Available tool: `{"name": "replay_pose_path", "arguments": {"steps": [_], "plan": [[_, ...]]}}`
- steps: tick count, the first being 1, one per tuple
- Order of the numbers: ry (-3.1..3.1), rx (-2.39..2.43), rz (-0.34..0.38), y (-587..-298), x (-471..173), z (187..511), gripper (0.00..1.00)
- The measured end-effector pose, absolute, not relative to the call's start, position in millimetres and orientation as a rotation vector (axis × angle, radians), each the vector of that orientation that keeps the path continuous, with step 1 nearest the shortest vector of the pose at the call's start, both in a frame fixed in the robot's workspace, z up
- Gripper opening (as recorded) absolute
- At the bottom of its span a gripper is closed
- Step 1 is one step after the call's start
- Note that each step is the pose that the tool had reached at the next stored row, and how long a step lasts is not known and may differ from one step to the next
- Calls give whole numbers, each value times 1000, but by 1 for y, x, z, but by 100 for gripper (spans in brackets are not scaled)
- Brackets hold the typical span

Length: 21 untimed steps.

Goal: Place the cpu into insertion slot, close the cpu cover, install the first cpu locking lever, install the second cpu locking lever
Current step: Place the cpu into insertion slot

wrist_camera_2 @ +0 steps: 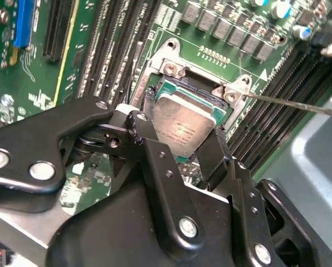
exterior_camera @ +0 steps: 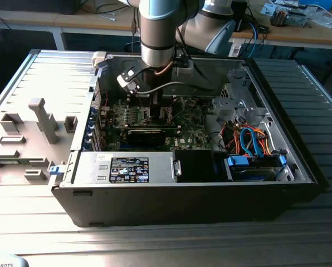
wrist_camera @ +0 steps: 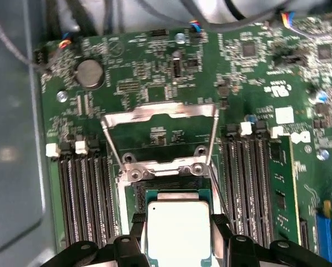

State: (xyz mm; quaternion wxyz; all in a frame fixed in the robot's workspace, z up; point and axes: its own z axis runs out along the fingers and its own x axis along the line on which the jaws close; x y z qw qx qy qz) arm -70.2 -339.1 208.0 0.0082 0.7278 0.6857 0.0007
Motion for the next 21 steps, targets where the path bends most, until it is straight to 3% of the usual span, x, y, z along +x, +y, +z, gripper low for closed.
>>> {"name": "replay_pose_path", "arguments": {"steps": [21], "plan": [[2238, 2181, 4, -339, -70, 205, 55]]}}
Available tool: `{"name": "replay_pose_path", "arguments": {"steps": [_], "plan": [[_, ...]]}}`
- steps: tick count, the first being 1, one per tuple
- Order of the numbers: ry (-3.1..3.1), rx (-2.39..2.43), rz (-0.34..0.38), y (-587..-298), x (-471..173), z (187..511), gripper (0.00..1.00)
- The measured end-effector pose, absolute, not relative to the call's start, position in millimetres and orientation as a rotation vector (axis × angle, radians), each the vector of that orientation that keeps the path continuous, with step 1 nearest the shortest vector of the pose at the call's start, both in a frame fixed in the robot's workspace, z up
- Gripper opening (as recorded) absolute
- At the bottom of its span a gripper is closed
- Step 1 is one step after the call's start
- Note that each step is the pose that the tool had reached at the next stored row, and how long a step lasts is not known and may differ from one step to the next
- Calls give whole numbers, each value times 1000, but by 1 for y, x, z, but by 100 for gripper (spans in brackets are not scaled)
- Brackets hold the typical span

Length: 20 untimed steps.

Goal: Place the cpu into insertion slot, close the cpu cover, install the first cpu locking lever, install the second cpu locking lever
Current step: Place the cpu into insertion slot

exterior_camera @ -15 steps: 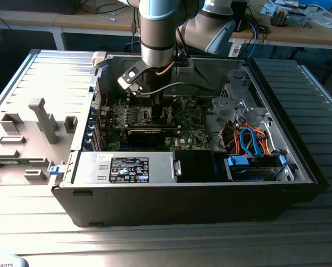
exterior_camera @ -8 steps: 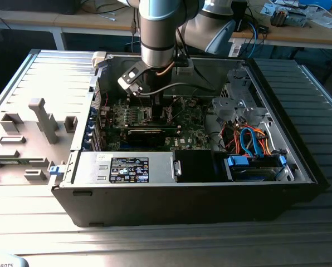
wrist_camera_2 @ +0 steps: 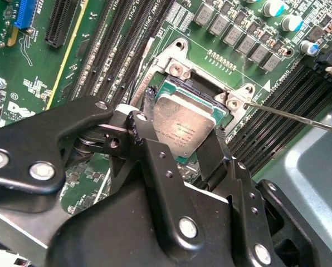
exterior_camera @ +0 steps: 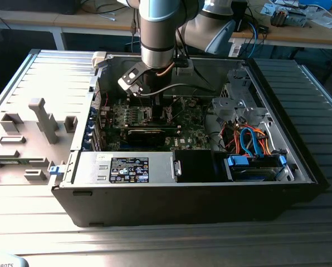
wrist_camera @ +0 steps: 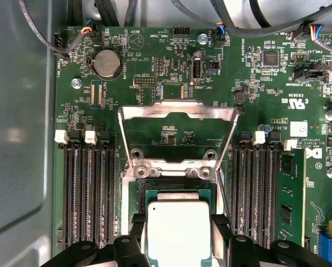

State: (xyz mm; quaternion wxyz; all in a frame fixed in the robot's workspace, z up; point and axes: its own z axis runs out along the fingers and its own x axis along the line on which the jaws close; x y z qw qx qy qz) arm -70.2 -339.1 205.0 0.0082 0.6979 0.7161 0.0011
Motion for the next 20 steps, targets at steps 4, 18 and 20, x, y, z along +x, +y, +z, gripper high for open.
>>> {"name": "replay_pose_path", "arguments": {"steps": [4, 18, 20], "plan": [[2239, 2180, 3, -338, -70, 203, 55], [2194, 2224, 0, -334, -69, 197, 55], [2193, 2224, 0, -334, -68, 197, 55]]}}
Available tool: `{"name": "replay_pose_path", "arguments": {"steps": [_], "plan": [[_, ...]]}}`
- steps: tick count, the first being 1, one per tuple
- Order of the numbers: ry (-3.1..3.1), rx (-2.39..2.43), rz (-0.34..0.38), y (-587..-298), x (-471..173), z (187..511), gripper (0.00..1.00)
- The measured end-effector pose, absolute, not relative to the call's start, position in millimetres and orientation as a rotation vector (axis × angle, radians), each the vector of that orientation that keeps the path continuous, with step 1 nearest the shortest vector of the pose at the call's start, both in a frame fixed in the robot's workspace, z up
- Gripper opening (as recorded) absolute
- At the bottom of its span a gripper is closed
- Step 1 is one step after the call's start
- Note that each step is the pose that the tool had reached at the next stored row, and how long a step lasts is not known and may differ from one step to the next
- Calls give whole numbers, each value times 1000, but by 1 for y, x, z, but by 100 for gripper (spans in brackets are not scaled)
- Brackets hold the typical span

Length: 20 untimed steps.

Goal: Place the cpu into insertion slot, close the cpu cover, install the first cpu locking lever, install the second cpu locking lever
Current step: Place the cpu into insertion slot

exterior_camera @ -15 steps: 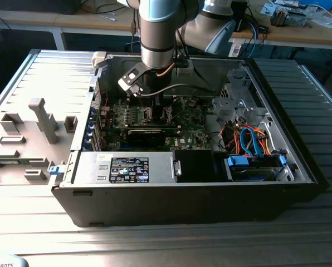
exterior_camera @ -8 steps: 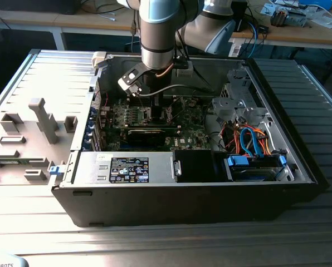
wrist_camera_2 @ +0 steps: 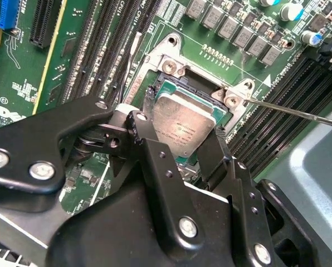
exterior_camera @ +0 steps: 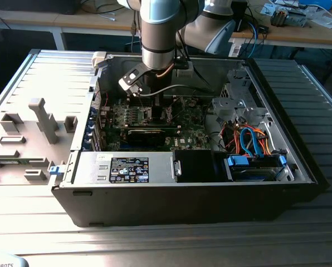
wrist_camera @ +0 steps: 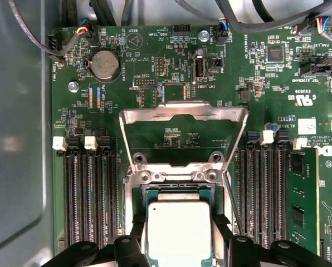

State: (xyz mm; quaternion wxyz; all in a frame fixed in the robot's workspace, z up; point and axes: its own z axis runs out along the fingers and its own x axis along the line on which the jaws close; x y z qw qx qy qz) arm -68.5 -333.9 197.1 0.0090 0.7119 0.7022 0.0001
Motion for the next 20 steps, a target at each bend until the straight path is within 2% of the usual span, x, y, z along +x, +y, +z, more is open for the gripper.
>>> {"name": "replay_pose_path", "arguments": {"steps": [4, 5, 20], "plan": [[2194, 2224, 3, -334, -68, 197, 55], [2194, 2224, 2, -334, -68, 197, 62], [2236, 2158, -25, -330, -65, 197, 62]]}}
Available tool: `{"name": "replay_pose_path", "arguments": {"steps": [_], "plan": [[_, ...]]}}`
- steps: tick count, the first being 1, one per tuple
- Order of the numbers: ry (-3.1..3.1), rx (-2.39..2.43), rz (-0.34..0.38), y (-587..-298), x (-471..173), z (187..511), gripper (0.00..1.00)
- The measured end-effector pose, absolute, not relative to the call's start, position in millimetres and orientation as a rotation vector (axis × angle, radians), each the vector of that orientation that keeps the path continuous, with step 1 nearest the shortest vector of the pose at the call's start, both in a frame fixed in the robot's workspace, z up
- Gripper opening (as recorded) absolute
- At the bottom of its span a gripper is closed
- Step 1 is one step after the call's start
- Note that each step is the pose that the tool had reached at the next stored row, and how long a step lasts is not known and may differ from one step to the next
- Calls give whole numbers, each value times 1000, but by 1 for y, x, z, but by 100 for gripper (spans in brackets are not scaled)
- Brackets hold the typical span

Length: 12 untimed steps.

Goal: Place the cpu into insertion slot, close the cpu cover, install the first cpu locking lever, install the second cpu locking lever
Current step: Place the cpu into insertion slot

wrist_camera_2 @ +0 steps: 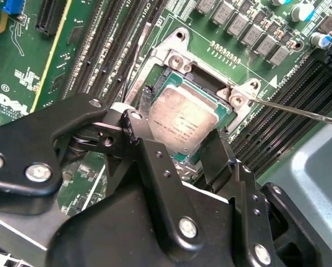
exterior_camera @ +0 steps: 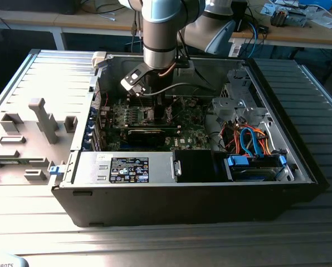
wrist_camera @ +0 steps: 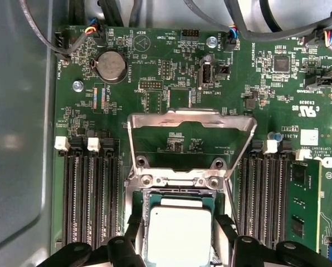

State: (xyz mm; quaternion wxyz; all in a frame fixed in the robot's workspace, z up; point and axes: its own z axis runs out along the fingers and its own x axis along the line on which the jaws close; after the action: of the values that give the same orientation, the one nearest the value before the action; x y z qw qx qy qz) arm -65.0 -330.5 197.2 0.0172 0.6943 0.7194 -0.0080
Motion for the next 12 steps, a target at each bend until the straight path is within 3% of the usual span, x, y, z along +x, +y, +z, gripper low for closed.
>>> {"name": "replay_pose_path", "arguments": {"steps": [12], "plan": [[2285, 2105, -24, -331, -62, 197, 62]]}}
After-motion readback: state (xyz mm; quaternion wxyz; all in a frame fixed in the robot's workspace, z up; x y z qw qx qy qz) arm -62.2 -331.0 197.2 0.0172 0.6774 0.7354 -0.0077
